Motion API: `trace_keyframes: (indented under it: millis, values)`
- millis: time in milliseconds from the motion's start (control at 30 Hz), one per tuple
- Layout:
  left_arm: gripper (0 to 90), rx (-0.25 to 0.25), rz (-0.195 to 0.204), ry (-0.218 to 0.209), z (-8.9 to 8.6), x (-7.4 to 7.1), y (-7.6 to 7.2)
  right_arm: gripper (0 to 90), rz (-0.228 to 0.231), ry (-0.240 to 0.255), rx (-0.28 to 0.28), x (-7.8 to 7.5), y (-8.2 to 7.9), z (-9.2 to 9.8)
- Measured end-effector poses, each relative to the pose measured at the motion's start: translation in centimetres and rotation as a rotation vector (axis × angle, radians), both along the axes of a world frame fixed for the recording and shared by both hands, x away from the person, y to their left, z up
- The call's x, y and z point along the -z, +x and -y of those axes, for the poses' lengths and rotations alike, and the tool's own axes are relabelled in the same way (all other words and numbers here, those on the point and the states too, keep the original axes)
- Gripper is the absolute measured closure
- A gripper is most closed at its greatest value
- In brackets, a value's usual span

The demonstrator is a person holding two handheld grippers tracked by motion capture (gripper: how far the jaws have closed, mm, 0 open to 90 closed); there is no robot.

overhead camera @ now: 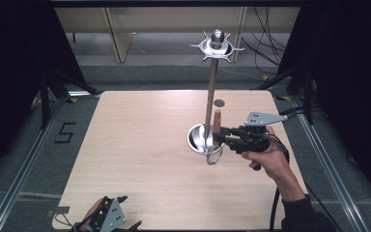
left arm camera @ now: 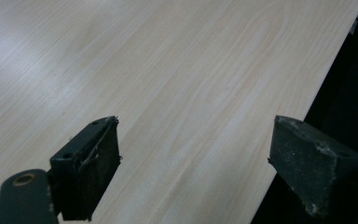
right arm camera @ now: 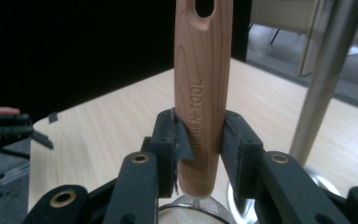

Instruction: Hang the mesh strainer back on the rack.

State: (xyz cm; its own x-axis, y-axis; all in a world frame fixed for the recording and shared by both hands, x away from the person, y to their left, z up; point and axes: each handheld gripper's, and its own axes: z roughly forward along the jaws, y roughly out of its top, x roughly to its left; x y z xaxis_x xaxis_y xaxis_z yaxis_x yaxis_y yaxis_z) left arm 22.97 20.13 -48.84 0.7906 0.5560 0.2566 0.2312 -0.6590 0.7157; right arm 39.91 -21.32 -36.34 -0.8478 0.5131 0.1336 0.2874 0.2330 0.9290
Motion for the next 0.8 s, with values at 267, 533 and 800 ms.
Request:
trace_keyframes:
  millis: [267,533,800]
  values:
    - [15.4,-0.006,-0.005,-0.013,0.1,0.1,0.0,69.1,0.023,0.039,0.045,-3.1,0.5,0.8]
    - [15.3,-0.005,-0.002,-0.009,0.1,0.1,0.0,69.0,0.064,0.066,0.087,-6.1,1.3,1.7]
    - [15.4,-0.004,-0.004,-0.013,0.1,0.1,0.0,69.1,0.069,0.079,0.119,-8.1,2.0,2.0]
